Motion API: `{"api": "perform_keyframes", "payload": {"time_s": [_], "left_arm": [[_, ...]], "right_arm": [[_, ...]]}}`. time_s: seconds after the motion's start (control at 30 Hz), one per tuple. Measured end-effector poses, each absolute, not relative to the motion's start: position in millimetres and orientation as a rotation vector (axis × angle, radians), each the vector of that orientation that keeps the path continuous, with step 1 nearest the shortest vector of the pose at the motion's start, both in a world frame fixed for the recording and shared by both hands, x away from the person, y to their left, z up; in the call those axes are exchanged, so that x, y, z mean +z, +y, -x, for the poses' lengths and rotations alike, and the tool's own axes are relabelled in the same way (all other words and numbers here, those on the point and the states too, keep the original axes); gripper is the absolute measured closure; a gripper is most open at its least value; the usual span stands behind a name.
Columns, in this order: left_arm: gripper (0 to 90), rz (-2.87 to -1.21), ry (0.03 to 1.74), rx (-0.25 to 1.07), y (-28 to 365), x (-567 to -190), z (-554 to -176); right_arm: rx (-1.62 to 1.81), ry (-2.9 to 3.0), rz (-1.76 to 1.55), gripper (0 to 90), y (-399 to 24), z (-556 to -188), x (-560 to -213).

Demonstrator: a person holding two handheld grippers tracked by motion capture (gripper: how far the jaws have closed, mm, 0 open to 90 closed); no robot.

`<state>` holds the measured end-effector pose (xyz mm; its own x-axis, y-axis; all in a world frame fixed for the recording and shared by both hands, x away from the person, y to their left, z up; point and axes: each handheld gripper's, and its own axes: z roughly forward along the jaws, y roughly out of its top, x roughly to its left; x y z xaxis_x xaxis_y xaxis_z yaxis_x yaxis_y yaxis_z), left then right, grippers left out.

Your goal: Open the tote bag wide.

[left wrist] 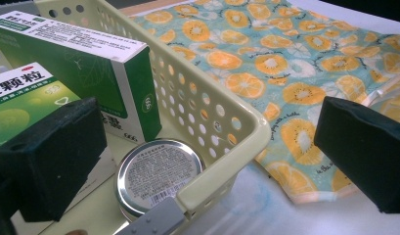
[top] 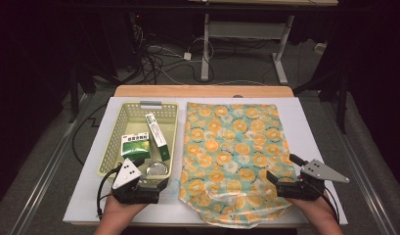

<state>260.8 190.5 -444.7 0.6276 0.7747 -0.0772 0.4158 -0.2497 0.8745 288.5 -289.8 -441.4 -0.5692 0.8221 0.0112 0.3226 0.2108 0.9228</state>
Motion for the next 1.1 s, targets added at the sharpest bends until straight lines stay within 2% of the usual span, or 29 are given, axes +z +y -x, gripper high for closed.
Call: {"api": "perform_keyframes", "payload": {"time_s": [0.57, 1.1], "left_arm": [[0.0, -1.889, 0.936, 0.46, 188, -446, -260], [0.0, -1.901, 0.931, 0.459, 187, -446, -260]], "right_arm": [[1.314, 2.004, -1.084, 0.0, -296, -293, -443], [1.269, 1.969, -1.178, 0.0, -321, -303, -450]]}}
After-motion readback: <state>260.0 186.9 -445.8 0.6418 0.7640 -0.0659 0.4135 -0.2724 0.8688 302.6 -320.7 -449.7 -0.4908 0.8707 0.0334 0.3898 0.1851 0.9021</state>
